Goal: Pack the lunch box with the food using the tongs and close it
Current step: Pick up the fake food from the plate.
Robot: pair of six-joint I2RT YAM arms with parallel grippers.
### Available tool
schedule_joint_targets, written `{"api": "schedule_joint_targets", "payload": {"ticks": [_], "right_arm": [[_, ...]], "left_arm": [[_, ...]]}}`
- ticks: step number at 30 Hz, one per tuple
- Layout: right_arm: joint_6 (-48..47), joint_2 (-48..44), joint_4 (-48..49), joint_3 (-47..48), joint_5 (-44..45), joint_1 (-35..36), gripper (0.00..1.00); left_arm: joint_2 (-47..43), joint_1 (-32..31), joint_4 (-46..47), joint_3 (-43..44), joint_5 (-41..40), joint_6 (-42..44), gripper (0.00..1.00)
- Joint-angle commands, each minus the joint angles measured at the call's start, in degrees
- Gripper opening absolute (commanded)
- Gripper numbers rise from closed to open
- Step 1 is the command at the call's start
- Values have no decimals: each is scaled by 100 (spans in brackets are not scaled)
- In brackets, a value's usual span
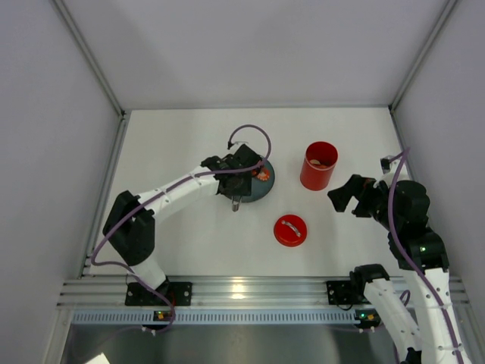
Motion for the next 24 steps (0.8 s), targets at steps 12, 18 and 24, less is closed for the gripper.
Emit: {"api": "schedule_joint_targets", "payload": {"ticks": [12, 18, 24], "right_arm": [[-67, -13, 227, -34, 23, -55, 99], [-58, -31, 227, -52, 23, -55, 99], [-41, -48, 244, -52, 14, -55, 100]], "left_arm": [[250, 32, -30, 564, -33, 223, 47], [197, 32, -47, 529, -51, 215, 39], [-5, 32, -161, 538, -112, 241, 31]]}}
